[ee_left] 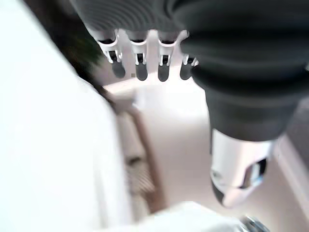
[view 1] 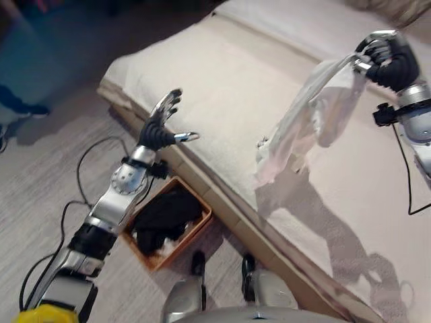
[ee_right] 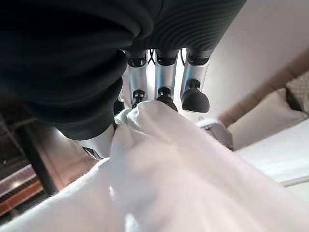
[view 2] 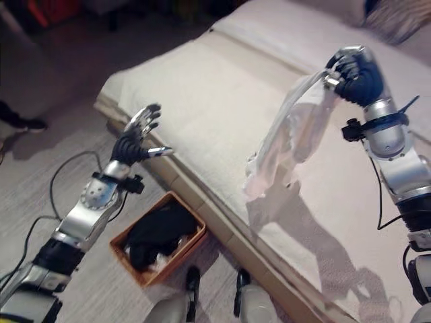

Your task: Pick up clothes into the bucket

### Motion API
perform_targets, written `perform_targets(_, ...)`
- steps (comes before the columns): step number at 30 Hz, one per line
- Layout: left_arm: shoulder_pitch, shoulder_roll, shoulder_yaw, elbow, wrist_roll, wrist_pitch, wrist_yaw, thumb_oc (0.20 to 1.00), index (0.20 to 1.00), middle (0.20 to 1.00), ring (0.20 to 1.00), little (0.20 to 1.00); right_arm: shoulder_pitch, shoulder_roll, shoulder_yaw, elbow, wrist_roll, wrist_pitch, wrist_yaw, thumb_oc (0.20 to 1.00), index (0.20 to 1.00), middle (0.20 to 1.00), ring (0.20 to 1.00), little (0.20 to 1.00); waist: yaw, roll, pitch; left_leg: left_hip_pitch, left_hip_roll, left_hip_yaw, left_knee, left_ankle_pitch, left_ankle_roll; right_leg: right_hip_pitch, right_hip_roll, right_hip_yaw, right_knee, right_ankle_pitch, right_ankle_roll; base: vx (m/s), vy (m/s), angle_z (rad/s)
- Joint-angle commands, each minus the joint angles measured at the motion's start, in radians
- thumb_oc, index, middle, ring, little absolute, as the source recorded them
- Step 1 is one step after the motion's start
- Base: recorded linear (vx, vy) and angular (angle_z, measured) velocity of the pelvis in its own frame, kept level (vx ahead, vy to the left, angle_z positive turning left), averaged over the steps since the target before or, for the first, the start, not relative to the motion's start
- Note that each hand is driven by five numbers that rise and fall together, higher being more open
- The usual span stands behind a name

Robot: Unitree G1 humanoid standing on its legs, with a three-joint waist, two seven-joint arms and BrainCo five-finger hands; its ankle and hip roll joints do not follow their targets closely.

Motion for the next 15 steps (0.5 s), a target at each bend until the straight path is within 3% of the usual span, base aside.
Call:
perform_targets(1,-0.045,-0.008,-0.075,0.043,0.087,0.011,-0.027,1.0,1.0,1.0,1.0,1.0,-0.1,0.005,0.043,-0.037,0.064,0.008,0.054,0.2,0.2,0.2,0.2,0.2,0.003,-0.026,-0.104,-0.011,0.02,0.019,0.028,-0.067,-0.021,0.025,-0.033,-0.007,-0.06,0.065,0.064,0.08,-0.004,-0.33)
perform_targets(9,-0.296,-0.19,-0.28,0.368,0.151,0.071,-0.066,1.0,1.0,1.0,1.0,1.0,-0.175,0.047,0.19,-0.161,0.122,0.026,0.144,0.2,0.2,0.2,0.2,0.2,-0.035,-0.02,-0.172,0.067,0.03,0.052,-0.01,-0.075,-0.021,0.094,-0.03,0.011,-0.107,0.074,0.068,0.05,0.002,-0.17)
perform_targets(15,-0.313,-0.271,-0.317,0.452,0.138,0.087,-0.087,1.0,1.0,1.0,1.0,1.0,-0.174,0.053,0.208,-0.262,0.167,0.016,0.182,0.2,0.2,0.2,0.2,0.2,-0.045,-0.015,-0.191,0.083,0.03,0.059,-0.02,-0.076,-0.017,0.108,-0.031,0.015,-0.121,0.078,0.069,0.01,0.007,-0.04)
